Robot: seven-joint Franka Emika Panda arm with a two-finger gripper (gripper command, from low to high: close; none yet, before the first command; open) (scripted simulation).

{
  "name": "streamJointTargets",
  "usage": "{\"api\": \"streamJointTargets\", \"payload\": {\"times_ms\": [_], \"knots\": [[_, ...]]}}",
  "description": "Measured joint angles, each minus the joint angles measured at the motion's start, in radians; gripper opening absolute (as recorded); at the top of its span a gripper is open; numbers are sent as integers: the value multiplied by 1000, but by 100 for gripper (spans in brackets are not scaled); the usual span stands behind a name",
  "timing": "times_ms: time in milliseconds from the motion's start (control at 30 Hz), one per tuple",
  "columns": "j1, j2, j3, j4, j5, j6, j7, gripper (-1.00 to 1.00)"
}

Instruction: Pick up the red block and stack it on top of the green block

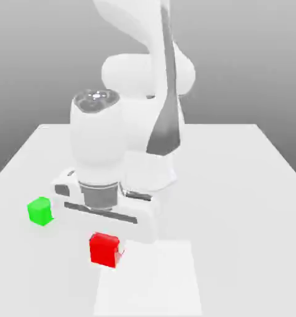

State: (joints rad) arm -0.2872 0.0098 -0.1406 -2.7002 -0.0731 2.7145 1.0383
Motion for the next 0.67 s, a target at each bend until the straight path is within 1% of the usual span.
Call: {"api": "streamJointTargets", "payload": {"times_ms": [33,133,300,433,533,567,667], "knots": [[-62,-27,-20,-21,-17,-6,32,-100],[-169,-108,-66,-83,-55,-21,118,-100],[-352,-221,-169,-183,-84,-35,233,-100],[-347,-128,-201,-193,-20,67,203,-100],[-330,-24,-195,-191,76,165,136,-100],[-334,11,-179,-190,117,196,108,100],[-329,11,-179,-190,117,196,108,100]]}}
